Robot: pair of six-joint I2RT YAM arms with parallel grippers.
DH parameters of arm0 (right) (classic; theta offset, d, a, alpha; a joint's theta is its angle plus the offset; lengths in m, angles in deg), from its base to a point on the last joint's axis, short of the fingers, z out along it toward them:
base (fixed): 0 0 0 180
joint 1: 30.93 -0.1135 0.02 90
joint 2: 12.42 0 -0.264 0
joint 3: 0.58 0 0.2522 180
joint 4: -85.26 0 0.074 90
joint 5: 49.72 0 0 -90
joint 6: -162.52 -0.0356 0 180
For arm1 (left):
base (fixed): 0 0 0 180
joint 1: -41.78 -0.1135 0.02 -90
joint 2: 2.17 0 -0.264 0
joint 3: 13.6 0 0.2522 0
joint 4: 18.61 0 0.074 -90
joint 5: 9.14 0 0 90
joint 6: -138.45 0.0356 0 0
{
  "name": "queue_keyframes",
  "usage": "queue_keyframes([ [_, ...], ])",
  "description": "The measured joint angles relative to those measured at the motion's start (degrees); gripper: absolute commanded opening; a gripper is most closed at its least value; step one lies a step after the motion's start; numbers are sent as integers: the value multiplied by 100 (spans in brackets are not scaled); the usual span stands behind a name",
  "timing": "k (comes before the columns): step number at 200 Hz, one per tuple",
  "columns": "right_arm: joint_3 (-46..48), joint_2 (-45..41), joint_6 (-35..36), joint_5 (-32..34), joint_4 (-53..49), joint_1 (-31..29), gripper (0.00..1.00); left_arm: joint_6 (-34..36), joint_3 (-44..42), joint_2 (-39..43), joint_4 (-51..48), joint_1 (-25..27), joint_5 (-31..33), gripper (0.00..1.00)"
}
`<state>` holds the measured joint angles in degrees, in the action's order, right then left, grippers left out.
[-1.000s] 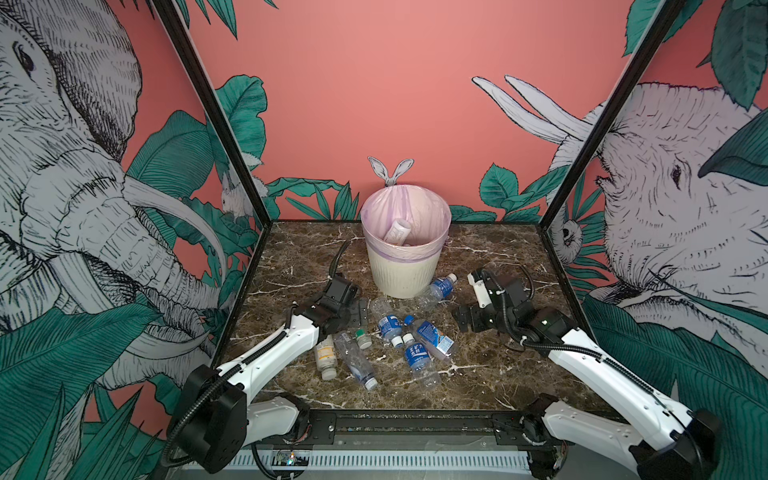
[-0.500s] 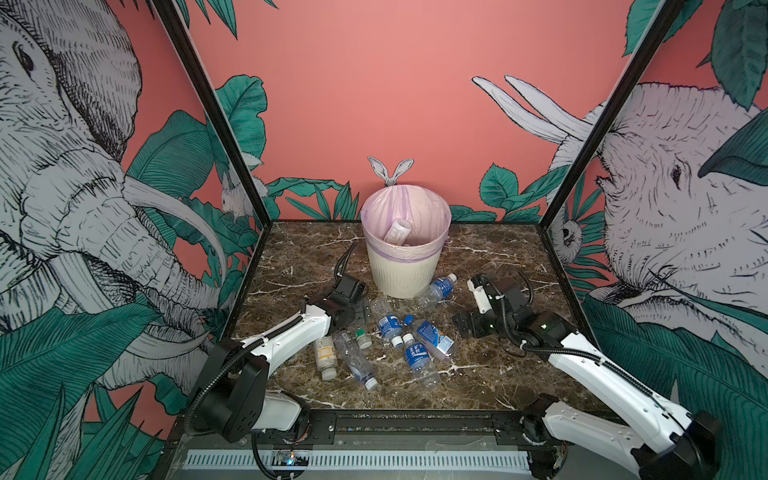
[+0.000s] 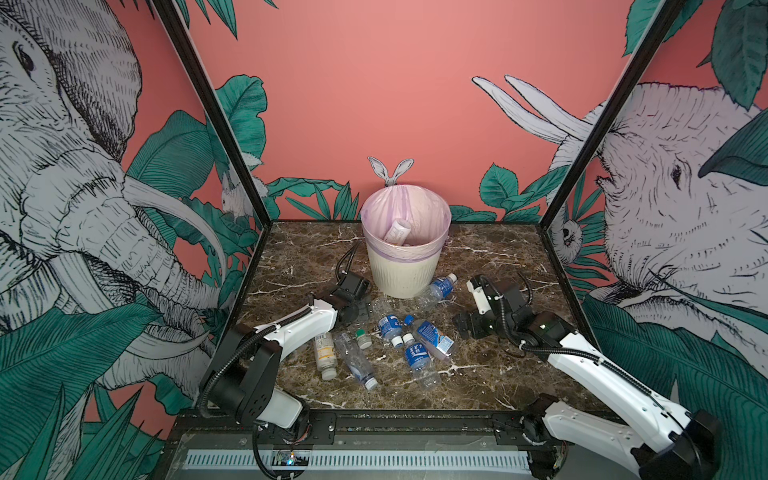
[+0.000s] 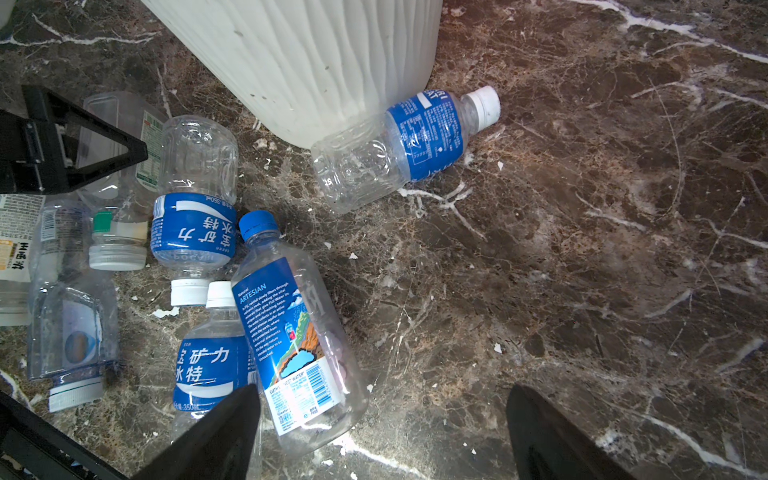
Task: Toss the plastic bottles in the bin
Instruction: 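Close the left gripper around the clear square container and lift it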
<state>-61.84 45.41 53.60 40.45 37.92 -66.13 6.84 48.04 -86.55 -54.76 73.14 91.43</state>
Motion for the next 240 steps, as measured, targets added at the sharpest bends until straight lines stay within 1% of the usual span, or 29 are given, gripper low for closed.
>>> queue_keyframes([
  [39, 48, 33, 0, -2, 22, -2, 94, -197, 0, -190, 120, -4, -26, 82],
  [86, 52, 33, 0, -2, 22, -7, 94, -389, 0, -426, 302, -39, -111, 78],
  [108, 52, 37, 0, -2, 24, -7, 94, -455, -2, -444, 363, -76, -118, 75],
  [135, 52, 94, -2, -4, 24, -9, 94, -533, -24, -446, 479, -131, -184, 67],
  [161, 52, 151, -2, -7, 26, -37, 93, -573, -72, -446, 616, -184, -238, 65],
  [191, 52, 175, -2, -7, 24, -44, 93, -592, -85, -422, 662, -205, -264, 59],
  [210, 42, 205, 0, -7, 15, -50, 93, -581, -155, -341, 699, -227, -304, 58],
  [223, 33, 219, 0, -7, 15, -63, 93, -566, -227, -240, 719, -232, -330, 59],
  [240, 31, 219, 0, -4, 11, -83, 93, -461, -358, 66, 730, -232, -367, 60],
])
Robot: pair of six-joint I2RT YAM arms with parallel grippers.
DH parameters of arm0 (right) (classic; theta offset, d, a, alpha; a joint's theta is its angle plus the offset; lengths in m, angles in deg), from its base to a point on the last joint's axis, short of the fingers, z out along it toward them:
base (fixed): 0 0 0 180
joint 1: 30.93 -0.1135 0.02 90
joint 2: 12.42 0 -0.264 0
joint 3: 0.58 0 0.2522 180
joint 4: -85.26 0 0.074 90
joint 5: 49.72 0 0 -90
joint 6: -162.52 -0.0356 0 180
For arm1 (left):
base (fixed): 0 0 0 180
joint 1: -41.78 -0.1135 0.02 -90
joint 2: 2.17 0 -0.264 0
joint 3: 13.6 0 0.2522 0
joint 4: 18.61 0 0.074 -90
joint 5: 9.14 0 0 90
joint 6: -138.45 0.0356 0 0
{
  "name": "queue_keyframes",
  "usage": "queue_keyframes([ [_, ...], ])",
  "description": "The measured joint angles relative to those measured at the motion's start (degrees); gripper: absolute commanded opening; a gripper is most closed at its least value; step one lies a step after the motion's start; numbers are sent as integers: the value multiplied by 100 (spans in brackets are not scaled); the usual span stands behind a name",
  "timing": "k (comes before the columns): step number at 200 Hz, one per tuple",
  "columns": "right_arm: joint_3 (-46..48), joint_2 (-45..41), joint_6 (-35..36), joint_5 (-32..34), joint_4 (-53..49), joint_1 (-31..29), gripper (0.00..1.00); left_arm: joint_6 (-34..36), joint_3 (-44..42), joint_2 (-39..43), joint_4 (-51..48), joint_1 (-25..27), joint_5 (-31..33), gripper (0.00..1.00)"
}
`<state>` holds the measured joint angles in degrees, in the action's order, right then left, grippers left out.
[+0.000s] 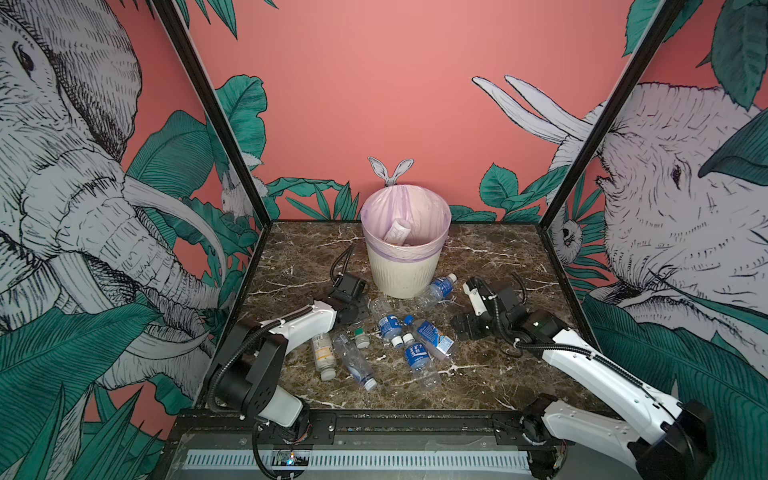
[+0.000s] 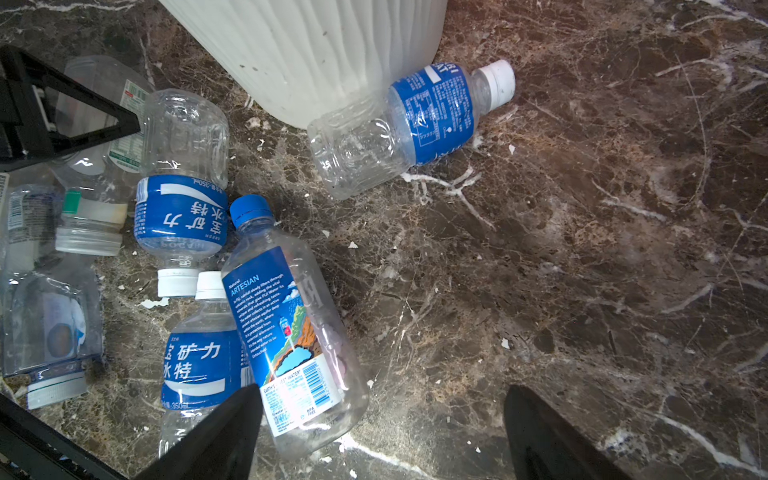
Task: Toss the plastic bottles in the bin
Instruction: 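Close the left gripper around the clear square container and lift it, then carry the clear container with the left gripper over the bin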
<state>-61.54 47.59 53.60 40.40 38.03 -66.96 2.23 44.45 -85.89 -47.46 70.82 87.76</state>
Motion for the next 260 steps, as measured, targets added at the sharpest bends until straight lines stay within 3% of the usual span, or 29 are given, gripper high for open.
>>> queue_keyframes([
  [67, 0, 0, 0, 4, -15, -81, 92, 715, -643, 2140, 275, 0, -2, 61],
  [182, 28, 66, -4, 9, 184, -175, 92, 2085, -1447, 4247, 133, 0, -398, 56],
  [214, 39, 120, -11, 7, 267, -179, 92, 2411, -1342, 4802, -140, 9, -431, 56],
  [260, 39, 133, 4, 4, 350, -186, 92, 2776, -678, 4986, -490, 131, -431, 57],
])
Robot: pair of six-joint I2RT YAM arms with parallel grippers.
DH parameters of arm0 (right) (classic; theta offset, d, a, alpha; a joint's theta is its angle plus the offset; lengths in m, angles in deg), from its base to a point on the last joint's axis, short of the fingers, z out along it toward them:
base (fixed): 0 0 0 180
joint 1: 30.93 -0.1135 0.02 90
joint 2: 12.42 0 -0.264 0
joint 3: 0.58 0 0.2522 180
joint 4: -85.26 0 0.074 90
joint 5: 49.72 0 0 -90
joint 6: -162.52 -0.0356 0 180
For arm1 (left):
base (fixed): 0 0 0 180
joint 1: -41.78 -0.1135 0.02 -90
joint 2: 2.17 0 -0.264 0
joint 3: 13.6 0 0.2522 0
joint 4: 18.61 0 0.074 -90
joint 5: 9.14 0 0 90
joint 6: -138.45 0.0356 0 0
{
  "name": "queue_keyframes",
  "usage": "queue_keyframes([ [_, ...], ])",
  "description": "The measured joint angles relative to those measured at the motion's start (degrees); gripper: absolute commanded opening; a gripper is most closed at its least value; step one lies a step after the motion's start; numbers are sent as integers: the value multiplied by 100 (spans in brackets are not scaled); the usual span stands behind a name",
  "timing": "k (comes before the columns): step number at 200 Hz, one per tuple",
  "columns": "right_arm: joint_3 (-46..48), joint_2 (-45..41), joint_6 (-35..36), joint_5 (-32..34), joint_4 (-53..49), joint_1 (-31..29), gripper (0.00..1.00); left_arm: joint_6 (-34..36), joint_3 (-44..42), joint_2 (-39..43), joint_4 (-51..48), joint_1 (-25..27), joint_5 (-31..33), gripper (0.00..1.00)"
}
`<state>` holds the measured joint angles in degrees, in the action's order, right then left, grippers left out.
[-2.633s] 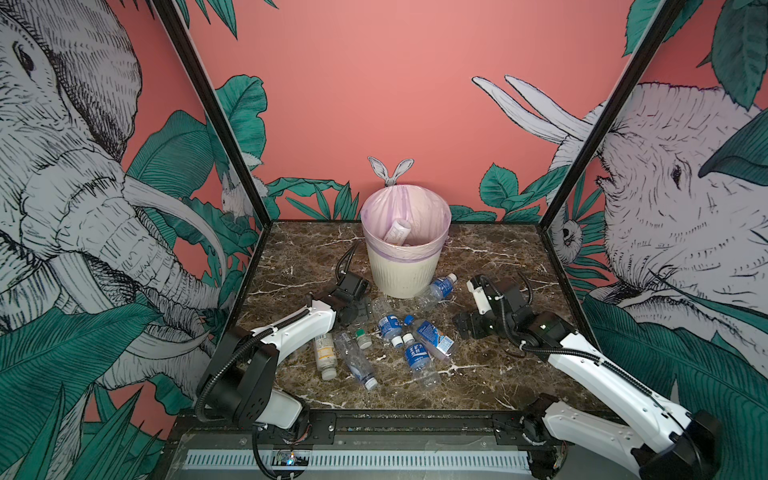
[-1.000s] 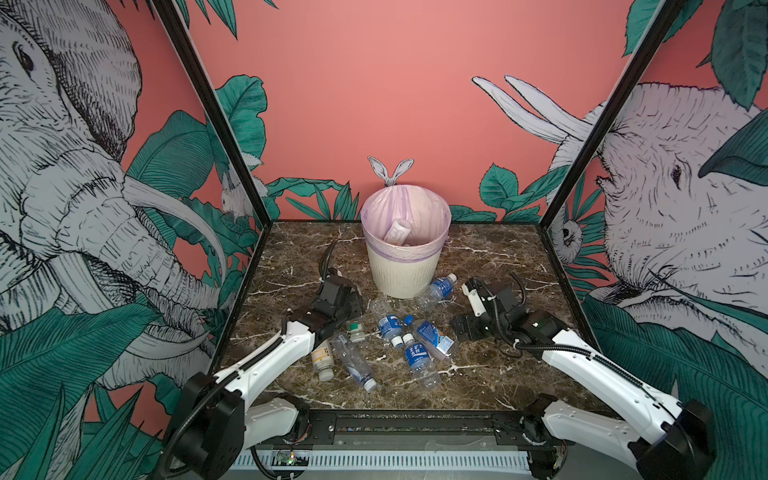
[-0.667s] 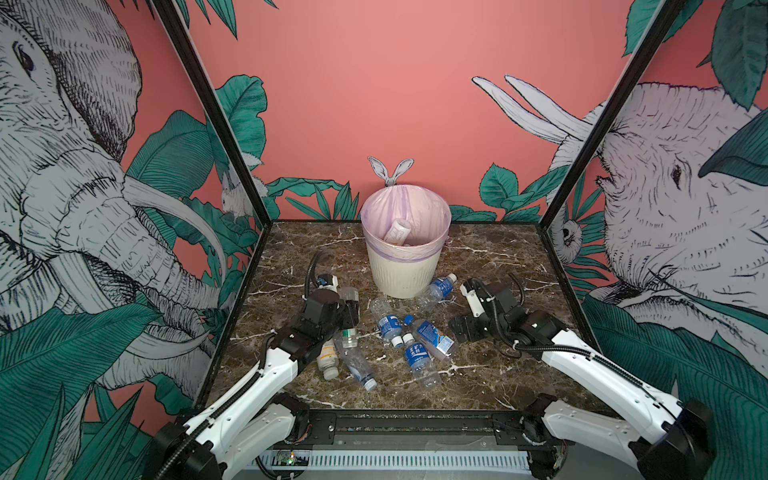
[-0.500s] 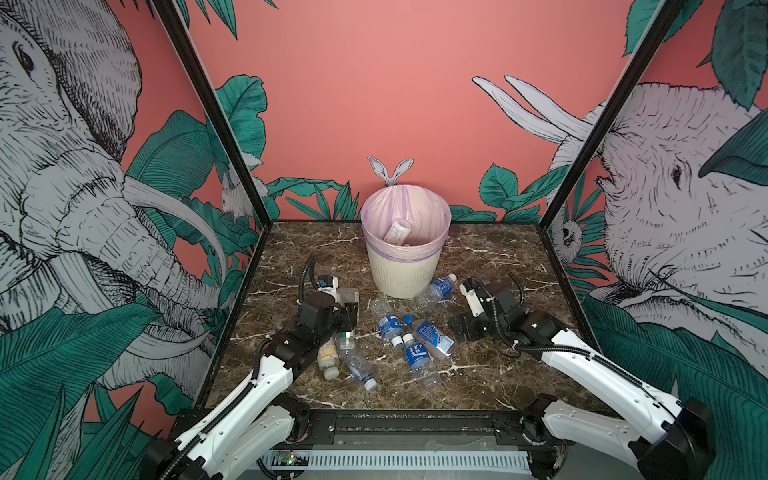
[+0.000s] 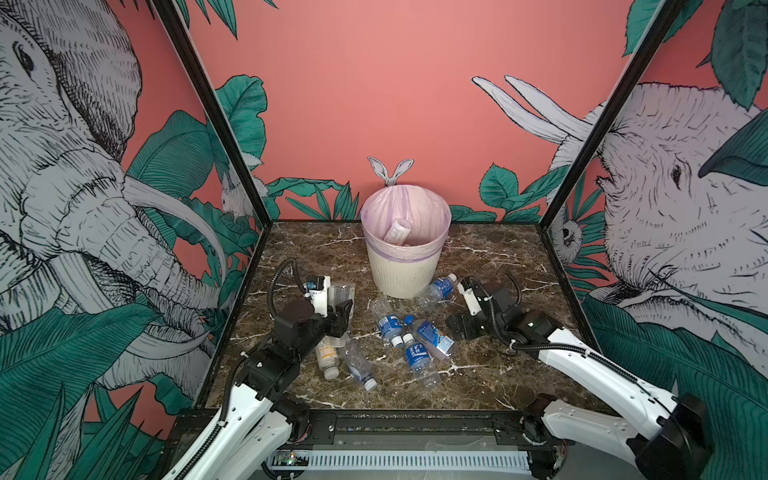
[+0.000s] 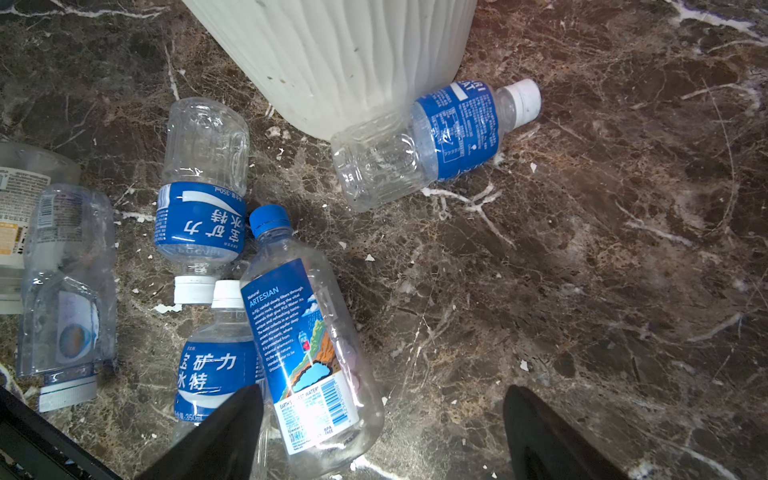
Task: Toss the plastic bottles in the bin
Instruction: 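Carry the clear container with the left gripper over the bin, then open the left gripper to drop the container into the bin and withdraw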
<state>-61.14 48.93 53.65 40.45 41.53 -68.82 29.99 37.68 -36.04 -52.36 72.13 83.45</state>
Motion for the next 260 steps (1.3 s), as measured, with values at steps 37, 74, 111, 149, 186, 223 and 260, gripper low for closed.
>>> queue_keyframes([
  [37, 0, -2, 13, -2, 17, -2, 93, 354, 1169, -417, -17, 120, -114, 58],
  [74, -2, -107, 48, -2, 15, -2, 93, 782, 3279, -1847, 269, 315, -343, 58],
  [111, -96, -138, 66, -4, 0, -13, 93, 1113, 6065, -4225, 664, 396, -789, 80],
  [149, -170, -186, 61, -4, -66, -24, 94, 1231, 8242, -6577, 496, 326, -859, 100],
  [186, -273, -435, 44, -63, -138, -90, 95, 1207, 8336, -7036, 81, 55, -859, 100],
  [223, -282, -459, 50, -105, -229, -345, 94, 1209, 7407, -5976, 138, -2, -772, 100],
  [260, -282, -173, 107, -107, -299, -658, 93, 1211, 6192, -4520, 289, 0, -588, 100],
])
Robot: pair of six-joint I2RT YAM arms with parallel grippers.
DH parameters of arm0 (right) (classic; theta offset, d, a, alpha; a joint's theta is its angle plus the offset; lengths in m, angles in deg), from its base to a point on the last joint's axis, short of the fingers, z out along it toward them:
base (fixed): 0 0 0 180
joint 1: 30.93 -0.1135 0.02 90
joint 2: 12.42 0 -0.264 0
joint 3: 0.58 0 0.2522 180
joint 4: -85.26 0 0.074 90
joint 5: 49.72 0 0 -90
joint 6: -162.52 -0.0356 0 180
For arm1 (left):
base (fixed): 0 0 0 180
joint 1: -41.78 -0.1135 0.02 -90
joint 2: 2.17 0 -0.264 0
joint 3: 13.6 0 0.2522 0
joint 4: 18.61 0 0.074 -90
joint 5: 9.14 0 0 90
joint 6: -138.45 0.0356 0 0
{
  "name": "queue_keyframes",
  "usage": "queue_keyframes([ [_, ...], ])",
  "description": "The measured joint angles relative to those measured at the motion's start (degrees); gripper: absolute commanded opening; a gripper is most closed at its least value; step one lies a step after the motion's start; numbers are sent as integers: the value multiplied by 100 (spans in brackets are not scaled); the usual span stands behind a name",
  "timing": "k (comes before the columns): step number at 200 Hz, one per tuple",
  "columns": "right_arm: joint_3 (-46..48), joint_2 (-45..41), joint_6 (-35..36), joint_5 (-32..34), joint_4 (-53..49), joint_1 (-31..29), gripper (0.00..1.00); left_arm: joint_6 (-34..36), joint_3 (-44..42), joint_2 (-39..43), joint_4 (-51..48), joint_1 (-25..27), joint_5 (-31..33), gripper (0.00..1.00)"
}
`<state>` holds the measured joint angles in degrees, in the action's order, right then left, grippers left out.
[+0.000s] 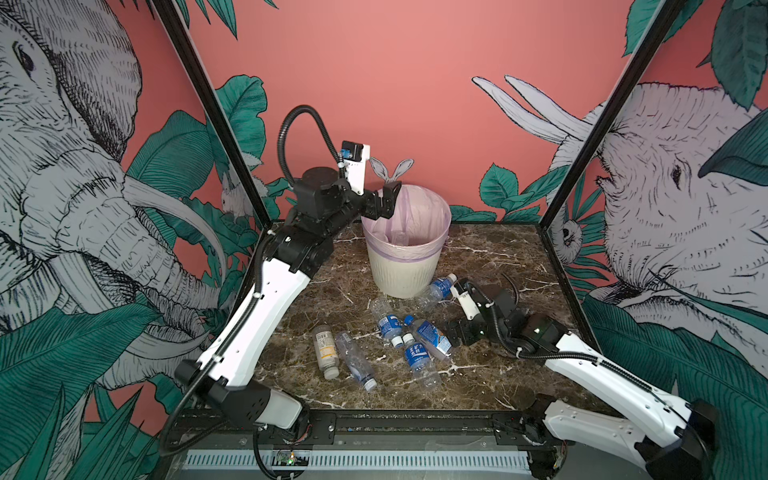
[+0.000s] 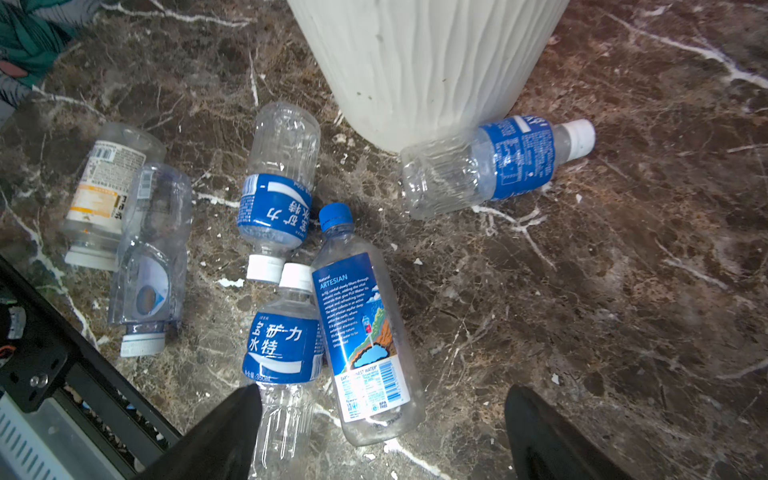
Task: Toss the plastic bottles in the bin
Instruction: 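Open the left gripper to drop the container into the bin and withdraw, then lower the right gripper onto the blue-capped ARTESIAN bottle while the left gripper draws back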
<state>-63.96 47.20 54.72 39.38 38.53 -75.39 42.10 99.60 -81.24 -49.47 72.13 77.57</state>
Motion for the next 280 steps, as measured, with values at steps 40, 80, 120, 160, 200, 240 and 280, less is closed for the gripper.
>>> queue_keyframes([
  [40, -46, 426, 50, 26, -133, -297, 91, -4, -1049, 870, 61, -59, 186, 100],
  [80, -170, 831, 109, 70, -166, -426, 89, -46, -2076, 1325, 13, -94, 304, 100],
  [120, -199, 1220, 190, 107, -155, -431, 89, -94, -2833, 1803, -144, -94, 409, 100],
  [160, -260, 1615, 216, 127, -125, -431, 89, -142, -3394, 2234, -216, -96, 422, 100],
  [200, -354, 1961, 284, 160, -48, -428, 89, -210, -4083, 2533, -291, -96, 376, 100],
  [240, -503, 2275, 315, 219, -11, -431, 84, -345, -4693, 2756, -315, -105, 304, 100],
  [280, -658, 2629, 326, 271, 39, -428, 81, -527, -5206, 2970, -313, -105, 227, 99],
])
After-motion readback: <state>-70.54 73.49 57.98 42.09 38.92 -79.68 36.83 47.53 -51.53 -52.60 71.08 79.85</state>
